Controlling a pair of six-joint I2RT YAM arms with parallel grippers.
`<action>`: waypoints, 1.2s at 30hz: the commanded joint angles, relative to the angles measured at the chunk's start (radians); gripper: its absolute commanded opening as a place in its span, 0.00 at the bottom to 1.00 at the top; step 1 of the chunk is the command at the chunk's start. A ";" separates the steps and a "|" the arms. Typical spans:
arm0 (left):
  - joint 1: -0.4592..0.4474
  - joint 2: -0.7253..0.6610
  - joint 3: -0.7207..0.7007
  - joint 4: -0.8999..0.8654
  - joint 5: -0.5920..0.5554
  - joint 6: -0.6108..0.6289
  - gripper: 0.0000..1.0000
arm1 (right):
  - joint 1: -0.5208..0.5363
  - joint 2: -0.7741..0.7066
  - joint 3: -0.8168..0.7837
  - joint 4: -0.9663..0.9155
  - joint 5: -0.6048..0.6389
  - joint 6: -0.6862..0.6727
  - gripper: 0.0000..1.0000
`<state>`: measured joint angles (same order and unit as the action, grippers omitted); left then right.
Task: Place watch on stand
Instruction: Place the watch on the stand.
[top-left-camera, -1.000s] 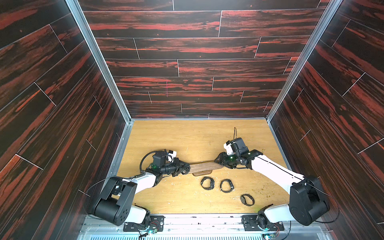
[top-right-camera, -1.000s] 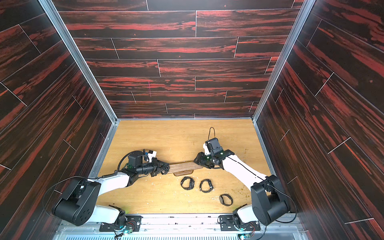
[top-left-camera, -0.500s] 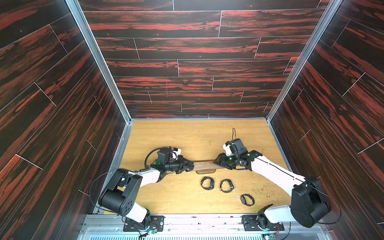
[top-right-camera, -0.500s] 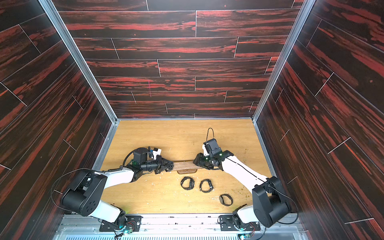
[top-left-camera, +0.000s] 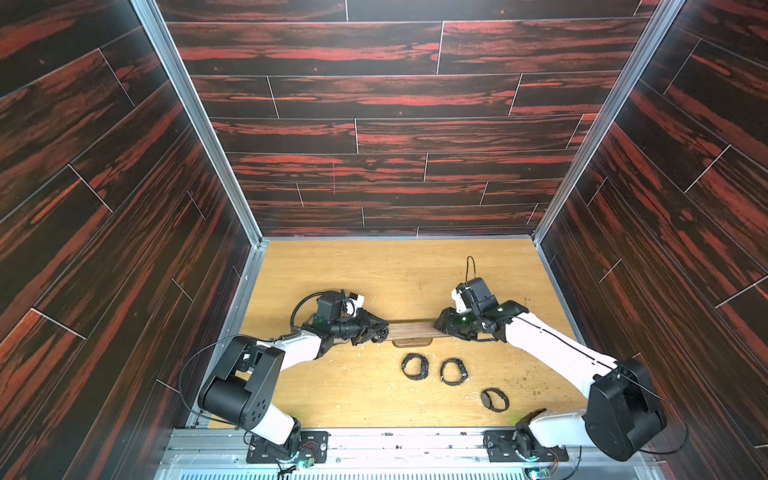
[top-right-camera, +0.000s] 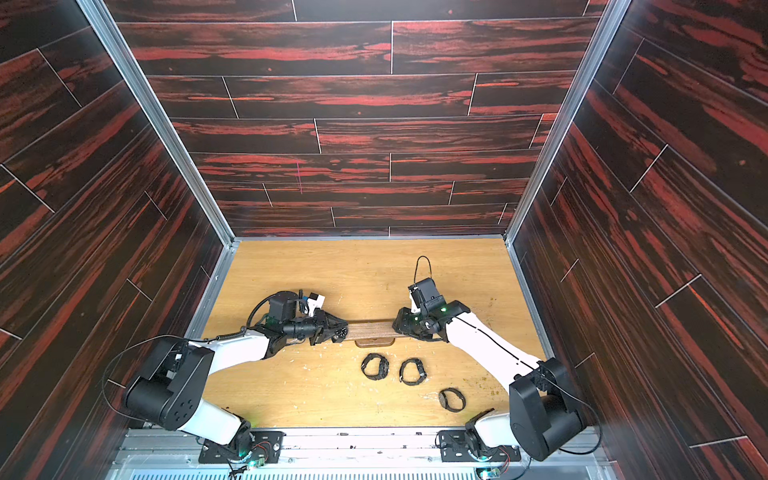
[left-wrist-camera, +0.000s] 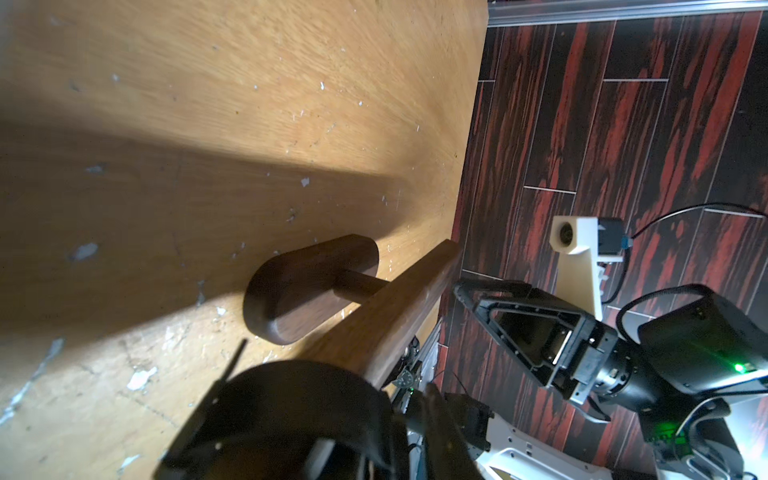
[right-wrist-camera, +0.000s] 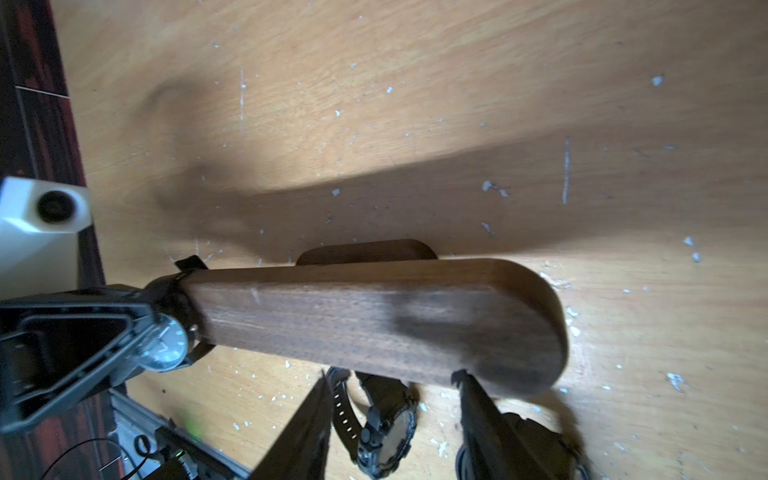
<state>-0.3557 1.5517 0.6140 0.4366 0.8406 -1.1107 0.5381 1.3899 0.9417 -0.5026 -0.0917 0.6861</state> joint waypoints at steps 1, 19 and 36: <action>-0.005 0.008 0.018 -0.044 0.009 0.034 0.30 | 0.002 -0.015 0.032 -0.030 0.021 -0.013 0.51; 0.000 -0.008 0.041 -0.174 -0.002 0.107 0.01 | -0.006 -0.015 0.041 -0.051 0.036 -0.028 0.51; 0.023 0.030 0.153 -0.291 0.047 0.178 0.00 | -0.036 0.009 0.063 -0.099 0.087 -0.066 0.51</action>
<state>-0.3435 1.5753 0.7238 0.1982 0.8639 -0.9771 0.5079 1.3888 0.9749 -0.5827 -0.0143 0.6338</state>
